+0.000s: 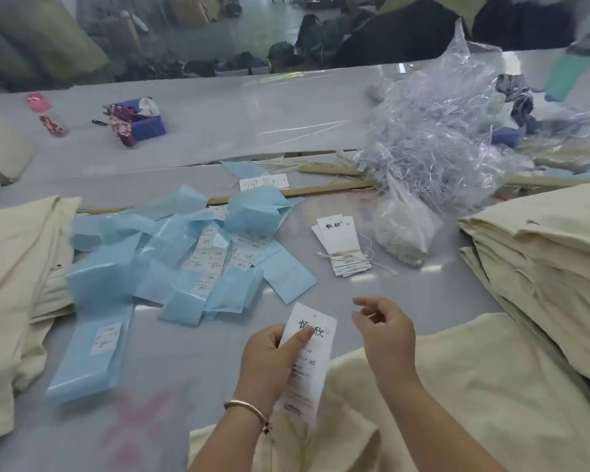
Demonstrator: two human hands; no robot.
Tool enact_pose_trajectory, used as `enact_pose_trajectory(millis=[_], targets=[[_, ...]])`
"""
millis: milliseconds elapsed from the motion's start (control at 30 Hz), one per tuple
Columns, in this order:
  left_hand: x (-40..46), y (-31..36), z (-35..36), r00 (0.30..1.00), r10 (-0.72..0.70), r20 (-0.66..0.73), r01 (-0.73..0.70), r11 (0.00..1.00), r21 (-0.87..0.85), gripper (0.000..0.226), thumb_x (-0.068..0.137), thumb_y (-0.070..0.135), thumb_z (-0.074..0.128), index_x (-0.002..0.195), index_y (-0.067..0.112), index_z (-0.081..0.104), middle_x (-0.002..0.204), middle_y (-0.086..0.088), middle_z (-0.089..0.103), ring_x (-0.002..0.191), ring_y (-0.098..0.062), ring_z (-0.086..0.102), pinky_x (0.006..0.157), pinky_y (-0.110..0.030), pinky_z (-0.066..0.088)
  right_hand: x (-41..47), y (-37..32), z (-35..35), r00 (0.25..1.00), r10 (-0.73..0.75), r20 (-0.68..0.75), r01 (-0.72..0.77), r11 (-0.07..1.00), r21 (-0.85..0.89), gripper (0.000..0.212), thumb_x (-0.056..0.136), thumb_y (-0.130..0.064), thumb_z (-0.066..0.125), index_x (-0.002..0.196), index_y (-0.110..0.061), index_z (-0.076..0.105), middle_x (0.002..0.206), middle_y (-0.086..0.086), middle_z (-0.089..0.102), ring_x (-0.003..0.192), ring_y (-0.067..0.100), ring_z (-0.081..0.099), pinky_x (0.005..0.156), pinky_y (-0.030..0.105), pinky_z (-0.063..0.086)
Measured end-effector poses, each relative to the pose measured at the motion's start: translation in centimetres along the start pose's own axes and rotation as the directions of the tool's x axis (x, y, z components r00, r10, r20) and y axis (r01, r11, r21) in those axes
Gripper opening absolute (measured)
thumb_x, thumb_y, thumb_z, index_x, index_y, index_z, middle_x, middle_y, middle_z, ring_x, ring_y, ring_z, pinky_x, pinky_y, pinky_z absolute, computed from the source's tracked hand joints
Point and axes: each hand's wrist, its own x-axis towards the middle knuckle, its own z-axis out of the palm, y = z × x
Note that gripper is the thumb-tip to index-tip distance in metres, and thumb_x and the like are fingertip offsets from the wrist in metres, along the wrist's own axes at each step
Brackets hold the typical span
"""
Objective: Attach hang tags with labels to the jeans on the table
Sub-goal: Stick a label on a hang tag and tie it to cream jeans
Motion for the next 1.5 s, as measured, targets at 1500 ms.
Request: enact_pose_trajectory(millis=[1500], targets=[[-6.5,-1.5,-10.1,0.999,0.024,-0.043,-0.039,0.918,-0.394,0.016,0.083,0.006,0.068,0.096,0.014,0.072,0.09,-0.01,0.075,0.068,-0.023,0.07,0.056,-0.032,0.055,-4.5,-12.2,1.2,0.894,-0.043,0.445,-0.12,0.936,0.331,0.019,0.058,-0.025,0.081,0.071,-0.014,0.074,0.05,-0.005,0.029,0.044,0.01,0.018,0.038,0.016,0.017]])
